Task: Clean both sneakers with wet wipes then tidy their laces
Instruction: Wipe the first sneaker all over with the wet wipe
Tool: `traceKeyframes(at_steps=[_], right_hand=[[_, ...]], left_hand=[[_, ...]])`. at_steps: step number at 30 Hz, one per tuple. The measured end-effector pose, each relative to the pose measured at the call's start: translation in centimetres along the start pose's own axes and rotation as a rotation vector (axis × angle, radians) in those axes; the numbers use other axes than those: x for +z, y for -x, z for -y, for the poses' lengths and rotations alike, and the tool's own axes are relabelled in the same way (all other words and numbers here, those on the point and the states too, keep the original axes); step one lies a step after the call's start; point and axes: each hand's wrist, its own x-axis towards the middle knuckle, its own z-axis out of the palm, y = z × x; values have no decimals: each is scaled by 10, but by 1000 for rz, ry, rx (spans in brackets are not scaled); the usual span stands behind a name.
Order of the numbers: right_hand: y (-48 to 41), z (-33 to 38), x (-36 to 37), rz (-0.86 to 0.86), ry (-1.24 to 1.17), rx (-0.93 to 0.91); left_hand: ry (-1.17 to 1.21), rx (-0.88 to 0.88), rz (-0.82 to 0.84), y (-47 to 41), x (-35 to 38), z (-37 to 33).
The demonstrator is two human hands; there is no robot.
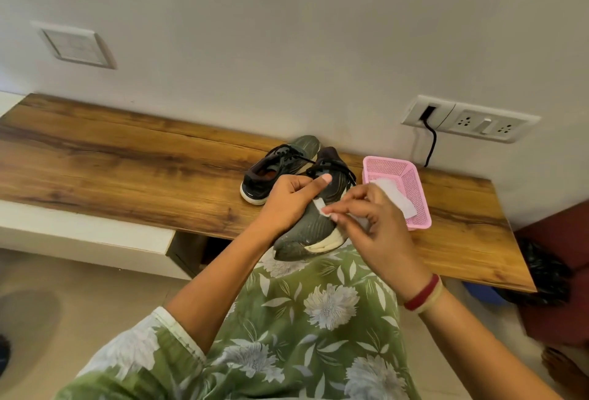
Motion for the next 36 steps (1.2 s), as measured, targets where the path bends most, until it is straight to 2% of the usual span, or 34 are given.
traceKeyframes(at_steps=[3, 8, 11, 13, 16, 18, 20, 22, 24, 27, 31, 36], right_hand=[[-5, -7, -3, -72, -13, 82], [13, 7, -2, 47, -61, 16], [0, -2, -9, -70, -60, 113], [-2, -4, -9, -81, -87, 151], [12, 12, -6, 4, -95, 28], [13, 14, -8, 10, 8, -65], [2, 6, -11, -68, 120, -53], [-5, 2, -13, -116, 80, 5], [2, 6, -10, -40, 45, -29], [16, 15, -7, 90, 87, -187], [7, 8, -14, -1, 257, -228], [17, 16, -12, 141, 350, -418]], left_hand=[[16, -29, -12, -2, 3, 0], [-3, 49, -16, -2, 1, 7], [6, 58, -15, -2, 4, 3], [9, 75, -36, -3, 6, 0], [-9, 113, -43, -4, 6, -1], [-14, 127, -28, -4, 5, -2], [-40, 141, -24, -5, 6, -6], [-60, 138, -39, -7, 7, -9], [-77, 137, -60, -8, 5, -8], [-135, 157, -41, -6, 4, -5], [-157, 146, -41, -7, 6, -3], [-252, 166, -1, -6, 7, 1]])
